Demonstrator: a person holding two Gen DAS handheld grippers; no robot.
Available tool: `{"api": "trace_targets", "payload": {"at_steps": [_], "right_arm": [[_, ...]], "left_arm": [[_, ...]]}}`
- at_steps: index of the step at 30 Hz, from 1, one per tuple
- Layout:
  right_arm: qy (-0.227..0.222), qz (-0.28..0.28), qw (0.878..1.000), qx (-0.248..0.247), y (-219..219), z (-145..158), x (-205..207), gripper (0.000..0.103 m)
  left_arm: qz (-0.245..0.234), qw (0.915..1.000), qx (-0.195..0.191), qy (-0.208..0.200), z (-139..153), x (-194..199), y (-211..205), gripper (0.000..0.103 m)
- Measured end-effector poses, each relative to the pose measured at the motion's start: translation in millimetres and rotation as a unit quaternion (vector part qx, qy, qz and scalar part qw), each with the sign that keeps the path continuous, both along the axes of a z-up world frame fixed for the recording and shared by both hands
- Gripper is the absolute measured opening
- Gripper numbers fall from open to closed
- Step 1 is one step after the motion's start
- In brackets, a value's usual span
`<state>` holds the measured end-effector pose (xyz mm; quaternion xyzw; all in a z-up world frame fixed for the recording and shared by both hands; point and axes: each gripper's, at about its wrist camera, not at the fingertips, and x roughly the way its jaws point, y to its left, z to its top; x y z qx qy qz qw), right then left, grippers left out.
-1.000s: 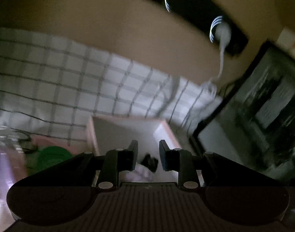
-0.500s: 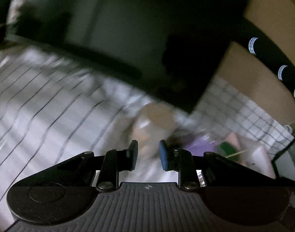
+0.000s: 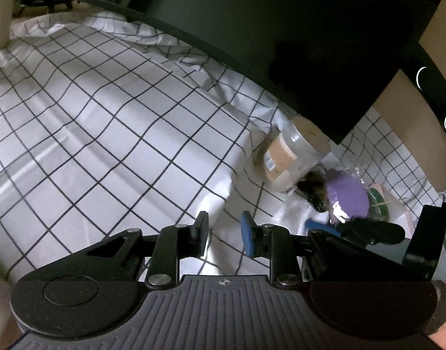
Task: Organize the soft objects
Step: 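Move both open tools back toward the items beside the jars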
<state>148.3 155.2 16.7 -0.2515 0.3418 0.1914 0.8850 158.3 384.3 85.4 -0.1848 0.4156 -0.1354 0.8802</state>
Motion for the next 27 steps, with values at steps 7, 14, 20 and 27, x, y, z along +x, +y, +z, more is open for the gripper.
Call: {"api": "trace_targets", "payload": {"at_steps": [7,14,20,27], "right_arm": [[0.066,-0.044,0.995,0.064,-40,13,-24,0.008],[0.099,-0.133,0.983,0.08,-104,6,-68,0.007],[0.069,-0.164,0.979,0.098,-141,17,-94,0.022],[0.042,-0.187,0.976,0.108,-168,22,-104,0.036]], "left_arm": [[-0.041,0.999,-0.015,0.006,-9,20,-31,0.026],[-0.138,0.9898,-0.028,0.02,-18,29,-114,0.026],[-0.159,0.9858,-0.044,-0.034,20,32,-163,0.026],[-0.153,0.9882,0.012,0.003,52,83,-238,0.026]]}}
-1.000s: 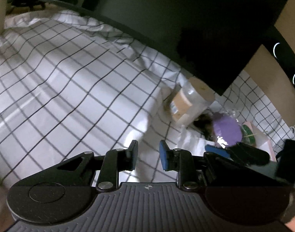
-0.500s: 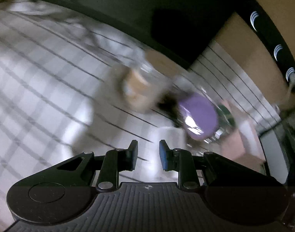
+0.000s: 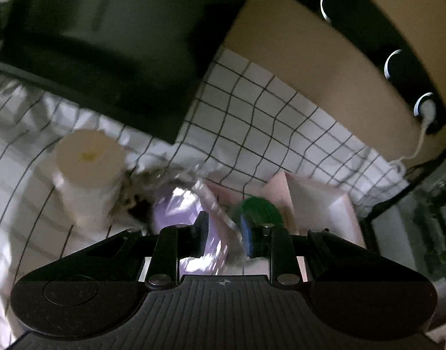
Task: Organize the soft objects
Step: 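Move both open tools back toward the items beside the jars, then grasp the pink item in the clear labelled bag with the left tool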
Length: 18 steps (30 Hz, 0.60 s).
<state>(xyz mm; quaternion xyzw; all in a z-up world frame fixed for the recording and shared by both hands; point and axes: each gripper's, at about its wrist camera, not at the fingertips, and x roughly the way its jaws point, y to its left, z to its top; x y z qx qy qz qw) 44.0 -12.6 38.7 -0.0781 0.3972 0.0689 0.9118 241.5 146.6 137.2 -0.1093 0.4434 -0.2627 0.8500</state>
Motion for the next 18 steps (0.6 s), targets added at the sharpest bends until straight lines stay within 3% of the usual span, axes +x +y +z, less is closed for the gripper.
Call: {"api": "trace_targets", "payload": {"at_steps": [5,9,15,18], "right_arm": [[-0.011,-0.005,1.0,0.011,-17,-1,-4,0.036],[-0.01,-0.009,1.0,0.028,-28,-6,-5,0.036],[-0.013,-0.009,0.999,0.034,-37,-10,-2,0.036],[-0.015,-0.005,0.999,0.036,-38,-11,5,0.036]], "left_arm": [[-0.022,0.9958,0.087,0.018,-10,30,-49,0.027],[-0.035,0.9782,0.204,-0.013,-25,27,-71,0.027],[-0.013,0.9682,0.248,-0.034,-20,4,-32,0.027],[0.014,0.969,0.246,-0.023,-22,0,-9,0.027]]}}
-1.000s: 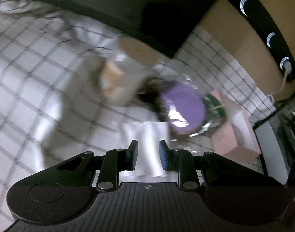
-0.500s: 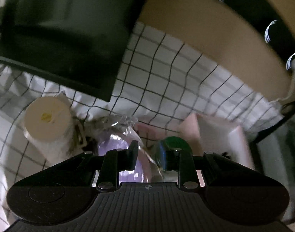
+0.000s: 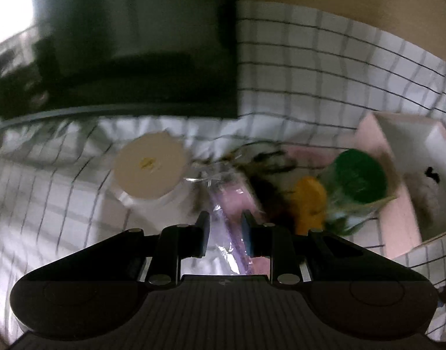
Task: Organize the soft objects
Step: 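Grasp the pink item in the clear labelled bag with the left tool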
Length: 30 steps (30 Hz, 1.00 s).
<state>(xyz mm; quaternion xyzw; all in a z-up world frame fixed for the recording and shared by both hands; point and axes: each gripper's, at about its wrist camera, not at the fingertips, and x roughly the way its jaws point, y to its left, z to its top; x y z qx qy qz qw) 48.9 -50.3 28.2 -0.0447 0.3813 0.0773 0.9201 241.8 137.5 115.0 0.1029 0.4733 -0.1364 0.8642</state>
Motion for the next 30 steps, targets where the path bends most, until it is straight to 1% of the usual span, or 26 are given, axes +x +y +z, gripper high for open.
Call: {"api": "trace_targets", "payload": {"at_steps": [2,3,4,5,6,8,9,13,15,17,18,21,24,26,28,30], "right_arm": [[0.001,0.007,1.0,0.006,1,-1,4,0.036],[0.003,0.012,1.0,0.009,2,-1,6,0.036],[0.005,0.015,1.0,0.011,2,-2,7,0.036],[0.007,0.018,1.0,0.013,3,-3,9,0.036],[0.01,0.02,1.0,0.014,3,-5,12,0.036],[0.014,0.025,0.999,0.015,4,-7,15,0.037],[0.016,0.027,0.999,0.015,5,-7,16,0.036],[0.024,0.035,0.999,0.022,4,-11,20,0.037],[0.029,0.034,0.999,0.027,2,-14,22,0.037],[0.037,0.03,0.998,0.033,0,-17,24,0.037],[0.038,0.028,0.998,0.036,-1,-18,24,0.039],[0.036,0.029,0.998,0.041,-2,-18,23,0.042],[0.035,0.028,0.998,0.044,-2,-18,24,0.043],[0.032,0.026,0.998,0.046,-2,-17,25,0.043],[0.016,0.031,0.998,0.05,0,-13,22,0.043],[-0.001,0.046,0.998,0.046,4,-7,17,0.043]], "left_arm": [[0.012,0.9992,-0.037,0.009,-3,1,12,0.027],[0.018,0.9978,-0.062,0.017,-5,2,16,0.027],[0.023,0.9965,-0.078,0.021,-6,3,18,0.027],[0.028,0.9955,-0.089,0.02,-7,5,17,0.031],[0.032,0.9954,-0.089,0.015,-8,6,15,0.033],[0.041,0.9959,-0.081,0.01,-9,7,8,0.048],[0.038,0.9962,-0.077,0.013,-10,6,1,0.048],[-0.029,0.9966,-0.071,0.032,-17,-6,-33,0.047],[-0.049,0.9956,-0.074,0.03,-19,-12,-44,0.047],[-0.057,0.9958,-0.071,0.011,-15,-18,-51,0.046],[-0.061,0.9958,-0.067,0.0,-12,-22,-55,0.046],[-0.083,0.9948,-0.048,-0.033,-7,-37,-67,0.046],[-0.105,0.9925,-0.018,-0.061,-9,-52,-82,0.046],[-0.119,0.99,0.019,-0.075,-18,-58,-88,0.047],[-0.114,0.9896,0.042,-0.077,-26,-58,-84,0.048],[-0.094,0.9926,0.031,-0.071,-24,-59,-66,0.048]]}}
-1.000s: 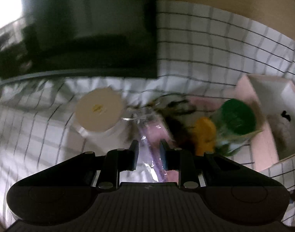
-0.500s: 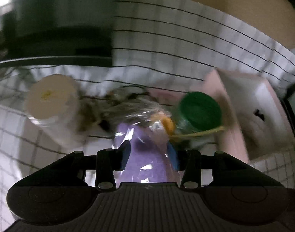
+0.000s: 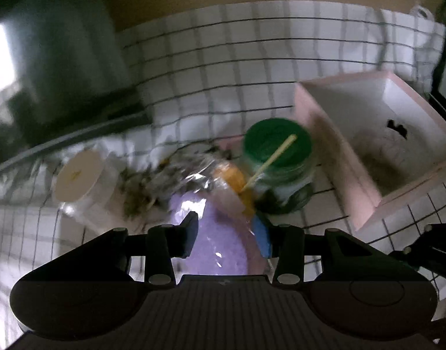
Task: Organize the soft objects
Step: 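Grasp the pink item in the clear labelled bag with the left tool, then grasp the yellow fabric flower with the right tool while the left tool holds the pink bag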
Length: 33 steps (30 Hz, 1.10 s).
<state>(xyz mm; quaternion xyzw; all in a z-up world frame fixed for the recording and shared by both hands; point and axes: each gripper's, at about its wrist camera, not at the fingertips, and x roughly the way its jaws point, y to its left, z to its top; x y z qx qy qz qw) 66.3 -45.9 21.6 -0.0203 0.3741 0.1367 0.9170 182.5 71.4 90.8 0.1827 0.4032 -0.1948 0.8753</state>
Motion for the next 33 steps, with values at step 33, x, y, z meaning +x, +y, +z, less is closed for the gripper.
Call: {"api": "trace_targets", "payload": {"at_steps": [33], "right_arm": [[-0.018,0.052,0.998,0.025,117,18,57,0.051]], "left_arm": [[-0.007,0.946,-0.25,0.206,-40,79,139,0.049]]}}
